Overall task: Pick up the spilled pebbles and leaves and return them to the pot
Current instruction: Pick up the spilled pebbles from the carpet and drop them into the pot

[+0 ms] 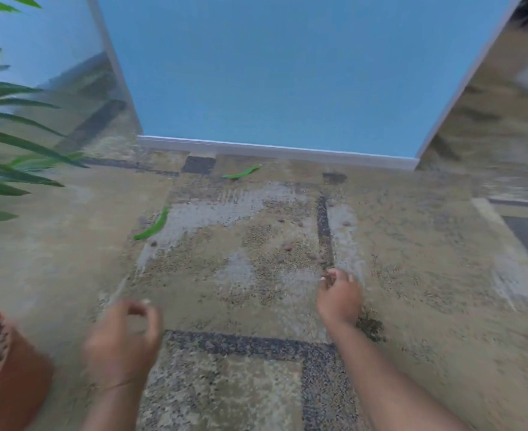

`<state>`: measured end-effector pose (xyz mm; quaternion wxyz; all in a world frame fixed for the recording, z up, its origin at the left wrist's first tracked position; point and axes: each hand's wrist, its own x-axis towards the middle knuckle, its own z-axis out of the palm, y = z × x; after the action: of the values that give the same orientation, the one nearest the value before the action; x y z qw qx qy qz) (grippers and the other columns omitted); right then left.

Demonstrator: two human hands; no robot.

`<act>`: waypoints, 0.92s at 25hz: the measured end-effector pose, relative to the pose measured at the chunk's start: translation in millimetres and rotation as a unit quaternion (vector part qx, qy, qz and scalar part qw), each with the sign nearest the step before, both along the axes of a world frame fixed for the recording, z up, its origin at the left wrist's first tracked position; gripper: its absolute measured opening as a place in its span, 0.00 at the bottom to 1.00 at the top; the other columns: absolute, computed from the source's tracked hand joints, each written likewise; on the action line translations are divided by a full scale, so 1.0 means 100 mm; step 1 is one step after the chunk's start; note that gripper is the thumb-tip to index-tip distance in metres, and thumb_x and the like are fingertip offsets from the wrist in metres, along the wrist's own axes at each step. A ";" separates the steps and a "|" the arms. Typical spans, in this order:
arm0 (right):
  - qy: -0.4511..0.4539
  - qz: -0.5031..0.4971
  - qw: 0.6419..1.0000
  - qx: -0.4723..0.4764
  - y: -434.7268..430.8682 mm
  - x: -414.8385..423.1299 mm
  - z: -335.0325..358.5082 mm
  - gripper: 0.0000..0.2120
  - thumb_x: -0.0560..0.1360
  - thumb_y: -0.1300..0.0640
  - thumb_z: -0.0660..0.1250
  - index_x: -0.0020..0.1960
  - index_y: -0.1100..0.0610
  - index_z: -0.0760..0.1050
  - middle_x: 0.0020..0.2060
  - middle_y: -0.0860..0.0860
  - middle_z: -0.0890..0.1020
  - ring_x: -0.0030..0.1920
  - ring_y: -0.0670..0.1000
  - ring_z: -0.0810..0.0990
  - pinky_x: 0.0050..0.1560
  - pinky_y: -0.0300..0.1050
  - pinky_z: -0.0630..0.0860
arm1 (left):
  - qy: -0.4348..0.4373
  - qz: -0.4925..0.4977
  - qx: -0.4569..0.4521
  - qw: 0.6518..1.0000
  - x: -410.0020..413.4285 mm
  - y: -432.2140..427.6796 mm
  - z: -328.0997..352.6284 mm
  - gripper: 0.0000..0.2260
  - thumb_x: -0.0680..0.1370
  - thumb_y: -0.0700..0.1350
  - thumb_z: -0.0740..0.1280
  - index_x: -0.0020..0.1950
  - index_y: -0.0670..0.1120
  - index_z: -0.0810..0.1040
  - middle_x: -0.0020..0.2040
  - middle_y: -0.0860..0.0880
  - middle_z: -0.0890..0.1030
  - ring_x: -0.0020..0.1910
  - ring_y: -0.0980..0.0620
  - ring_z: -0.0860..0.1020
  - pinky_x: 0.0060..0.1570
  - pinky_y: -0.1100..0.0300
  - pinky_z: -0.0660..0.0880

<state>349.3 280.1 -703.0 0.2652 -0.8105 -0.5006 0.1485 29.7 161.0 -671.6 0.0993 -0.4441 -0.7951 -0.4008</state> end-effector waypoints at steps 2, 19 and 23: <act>-0.037 0.040 0.998 -0.044 0.04 0.19 -0.10 0.21 0.76 0.53 0.68 0.66 0.58 0.71 0.60 0.55 0.74 0.56 0.55 0.76 0.54 0.46 0.75 | -0.029 -0.128 -0.136 0.982 0.48 0.29 -0.23 0.09 0.76 0.59 0.59 0.48 0.55 0.73 0.43 0.54 0.79 0.40 0.53 0.79 0.35 0.59 0.76; -0.160 0.072 0.985 0.004 -0.10 0.39 -0.66 0.15 0.76 0.55 0.66 0.61 0.59 0.78 0.51 0.52 0.77 0.44 0.48 0.76 0.43 0.38 0.77 | 0.066 -0.190 -0.230 0.952 1.42 1.34 -0.90 0.33 0.74 0.69 0.57 0.72 0.50 0.67 0.69 0.52 0.74 0.68 0.49 0.71 0.67 0.46 0.64; -0.112 0.075 0.991 0.016 -0.13 0.40 -0.66 0.15 0.75 0.63 0.67 0.61 0.60 0.78 0.50 0.51 0.78 0.41 0.44 0.74 0.39 0.33 0.73 | 0.010 -0.320 -0.228 0.920 1.97 1.95 -0.63 0.31 0.75 0.58 0.67 0.74 0.47 0.65 0.66 0.48 0.75 0.64 0.49 0.74 0.61 0.52 0.71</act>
<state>389.3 267.5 -768.8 0.2085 -0.7779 -0.5888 0.0682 226.3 356.4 -734.6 -0.1299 -0.6896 -0.6794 -0.2148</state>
